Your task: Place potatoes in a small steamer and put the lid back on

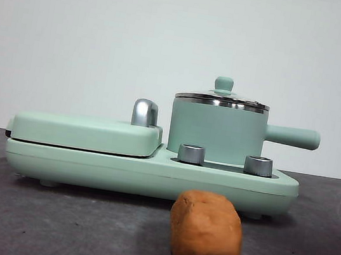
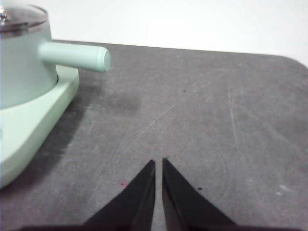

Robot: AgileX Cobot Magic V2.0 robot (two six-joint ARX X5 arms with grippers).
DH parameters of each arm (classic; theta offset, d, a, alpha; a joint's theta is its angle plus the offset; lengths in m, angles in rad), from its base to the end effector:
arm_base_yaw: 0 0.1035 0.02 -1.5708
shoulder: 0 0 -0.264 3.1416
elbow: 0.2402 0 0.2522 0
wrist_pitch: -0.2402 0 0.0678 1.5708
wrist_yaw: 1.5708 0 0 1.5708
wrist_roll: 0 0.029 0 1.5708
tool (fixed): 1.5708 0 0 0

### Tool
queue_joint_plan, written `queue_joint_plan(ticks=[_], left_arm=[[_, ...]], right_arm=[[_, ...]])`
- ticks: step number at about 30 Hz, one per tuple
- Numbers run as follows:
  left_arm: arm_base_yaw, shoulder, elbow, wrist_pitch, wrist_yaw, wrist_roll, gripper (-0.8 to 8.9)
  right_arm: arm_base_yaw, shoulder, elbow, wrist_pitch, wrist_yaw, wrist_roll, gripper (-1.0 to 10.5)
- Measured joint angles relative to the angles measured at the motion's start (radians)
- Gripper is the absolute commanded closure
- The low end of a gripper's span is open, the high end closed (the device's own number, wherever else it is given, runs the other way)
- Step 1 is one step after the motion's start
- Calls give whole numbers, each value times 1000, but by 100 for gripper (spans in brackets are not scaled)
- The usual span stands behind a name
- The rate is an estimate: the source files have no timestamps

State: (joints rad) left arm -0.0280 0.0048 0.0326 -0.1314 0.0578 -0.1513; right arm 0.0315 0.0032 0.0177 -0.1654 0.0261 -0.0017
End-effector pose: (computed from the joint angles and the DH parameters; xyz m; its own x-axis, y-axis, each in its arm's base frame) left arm 0.0953 -0.0043 0.1615 0.9910 -0.0855 -0.1032 0.0688 0.9854 -0.1558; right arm 0.0957 0.0023 0.1533 0.9886 0.0050 -0.1503 -0.0060 1.0000 -0.0056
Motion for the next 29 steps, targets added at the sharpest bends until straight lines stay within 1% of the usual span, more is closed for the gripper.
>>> queue_joint_plan(ticks=[3,5,8,11,13,15,18,23,26,29], left_arm=[[0,0,0,4,0,-34,798],[0,0,0,16,5,-63,798],[-3,0,1,25,54,-113,798],[-19,13,23,21,98,-156,798],[-33,34,67,7,98,-187,798],[-45,63,122,-17,99,-212,798],[-68,127,210,-64,112,-229,798],[-96,274,375,-154,191,-233,798],[-109,372,487,-210,254,-213,794],[-121,460,585,-264,320,-185,794]], right_arm=[[0,0,0,4,-14,69,928],[0,0,0,7,-60,114,933],[0,0,6,-3,-133,177,933],[5,2,57,-44,-139,249,933],[14,3,117,-88,-140,290,933],[22,12,182,-136,-147,315,933],[28,50,282,-207,-181,332,933],[29,160,463,-328,-262,341,933],[29,233,563,-391,-319,338,933],[29,304,639,-426,-393,311,933]])
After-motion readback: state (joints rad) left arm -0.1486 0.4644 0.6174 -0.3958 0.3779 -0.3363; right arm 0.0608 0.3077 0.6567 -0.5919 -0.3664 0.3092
